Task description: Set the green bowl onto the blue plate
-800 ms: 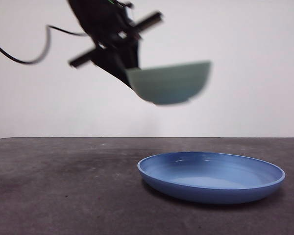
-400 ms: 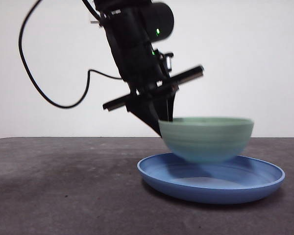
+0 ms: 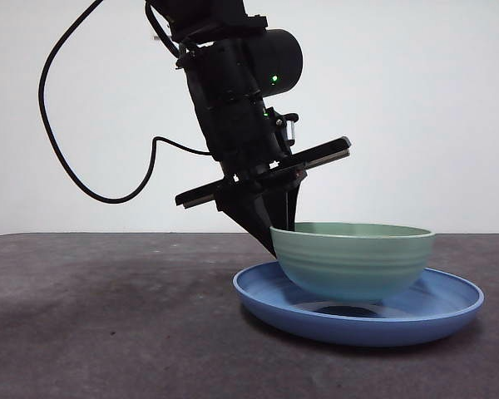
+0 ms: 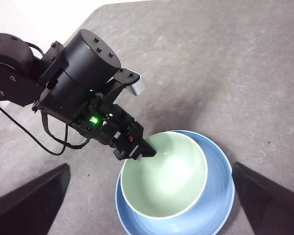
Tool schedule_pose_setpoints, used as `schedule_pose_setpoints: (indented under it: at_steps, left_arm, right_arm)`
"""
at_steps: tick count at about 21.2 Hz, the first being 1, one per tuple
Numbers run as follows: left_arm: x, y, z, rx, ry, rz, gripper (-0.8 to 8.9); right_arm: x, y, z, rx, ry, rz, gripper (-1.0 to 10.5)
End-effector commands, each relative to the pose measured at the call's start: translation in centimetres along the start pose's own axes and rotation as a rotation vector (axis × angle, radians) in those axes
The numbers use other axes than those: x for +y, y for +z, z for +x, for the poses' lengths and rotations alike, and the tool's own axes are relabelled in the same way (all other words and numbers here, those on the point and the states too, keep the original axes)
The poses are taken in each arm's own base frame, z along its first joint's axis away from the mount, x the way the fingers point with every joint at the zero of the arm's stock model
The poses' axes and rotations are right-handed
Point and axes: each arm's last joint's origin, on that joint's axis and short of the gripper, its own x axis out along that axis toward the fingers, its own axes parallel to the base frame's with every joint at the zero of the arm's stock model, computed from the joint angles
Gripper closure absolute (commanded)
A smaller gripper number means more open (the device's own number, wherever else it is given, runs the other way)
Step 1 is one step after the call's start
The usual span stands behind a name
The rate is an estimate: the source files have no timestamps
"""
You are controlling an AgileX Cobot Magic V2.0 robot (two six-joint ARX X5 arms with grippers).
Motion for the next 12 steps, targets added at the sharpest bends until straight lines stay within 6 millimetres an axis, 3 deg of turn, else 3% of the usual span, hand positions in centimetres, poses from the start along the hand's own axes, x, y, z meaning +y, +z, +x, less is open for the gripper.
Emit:
schedule_pose_setpoints:
  at_steps: [1,4,12]
  left_arm:
    - [-0.60,0.37,0.47,-0.008,-0.006,0.012,8.04]
    - [-0.59,0.34,0.47,-0.005,-0.005,0.013,7.29]
    - [-0.74,0.60,-0.11,0.004,-0.002,0.003,3.82]
  right_arm:
    - [0.29,0.49,-0.23,-0.016,0.009,-0.020,3.5]
    - [0.30,0.48,-0.24,-0.017,0.009,-0.020,3.5]
    - [0.30,0.48,-0.24,-0.017,0.009,-0.020,3.5]
